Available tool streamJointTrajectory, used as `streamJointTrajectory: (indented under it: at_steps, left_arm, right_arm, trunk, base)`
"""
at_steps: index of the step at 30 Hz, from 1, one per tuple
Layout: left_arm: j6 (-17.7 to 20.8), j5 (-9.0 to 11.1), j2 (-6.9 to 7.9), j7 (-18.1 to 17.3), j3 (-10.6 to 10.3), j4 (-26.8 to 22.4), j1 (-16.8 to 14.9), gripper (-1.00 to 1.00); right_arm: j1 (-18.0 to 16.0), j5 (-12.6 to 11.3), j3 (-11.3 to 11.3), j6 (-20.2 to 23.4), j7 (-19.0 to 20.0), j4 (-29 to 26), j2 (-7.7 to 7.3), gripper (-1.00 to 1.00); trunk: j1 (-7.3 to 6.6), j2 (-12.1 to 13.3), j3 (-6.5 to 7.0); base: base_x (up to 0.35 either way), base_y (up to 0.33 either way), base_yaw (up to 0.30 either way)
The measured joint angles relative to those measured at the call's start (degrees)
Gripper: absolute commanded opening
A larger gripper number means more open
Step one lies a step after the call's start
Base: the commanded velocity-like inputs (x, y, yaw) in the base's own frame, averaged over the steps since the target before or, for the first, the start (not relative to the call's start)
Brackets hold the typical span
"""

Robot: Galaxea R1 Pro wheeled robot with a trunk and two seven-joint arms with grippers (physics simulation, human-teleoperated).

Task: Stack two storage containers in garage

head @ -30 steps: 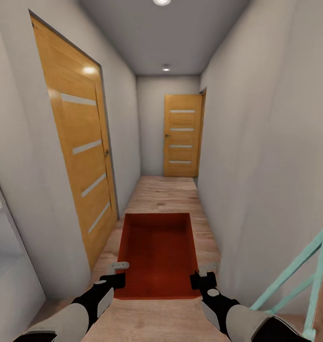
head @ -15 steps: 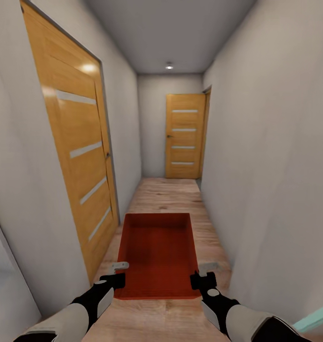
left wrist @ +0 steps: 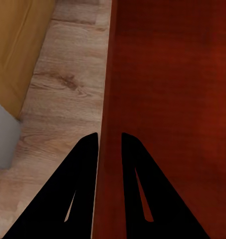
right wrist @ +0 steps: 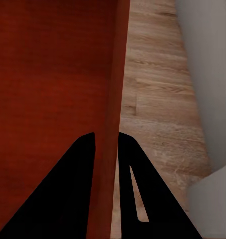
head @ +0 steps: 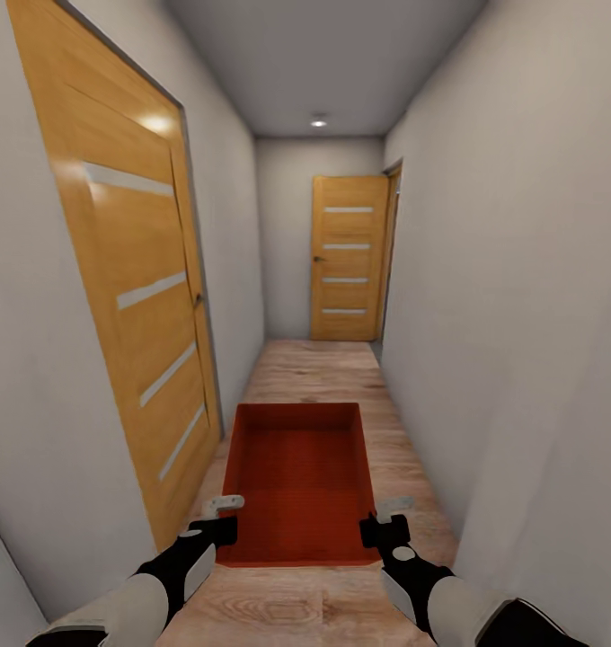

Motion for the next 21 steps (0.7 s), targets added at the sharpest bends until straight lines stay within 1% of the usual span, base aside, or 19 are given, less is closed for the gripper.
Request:
streamJointTrajectory:
  at_steps: [11, 15, 21]
  left_arm:
    - [0.15, 0.05, 0.00, 0.05, -0.12, -0.14, 0.00, -1.00]
    - [0.16, 0.06, 0.00, 0.06, -0.13, -0.15, 0.01, -1.00]
    - [0.23, 0.05, 0.01, 0.06, -0.16, -0.22, 0.01, -1.00]
  right_arm:
    - [0.00, -0.02, -0.07, 0.00, 0.03, 0.01, 0.00, -1.00]
    - [-0.01, -0.04, -0.06, 0.01, 0.03, 0.02, 0.01, -1.00]
    - [-0.01, -0.07, -0.07, 0.01, 0.05, 0.02, 0.01, -1.00]
  trunk:
    - [0.00, 0.00, 0.00]
    - [0.00, 0.00, 0.00]
    - [0.00, 0.00, 0.00]
  base:
    - [0.321, 0.108, -0.250]
    - [0.321, 0.096, -0.071]
    - [0.322, 0.089, -0.007]
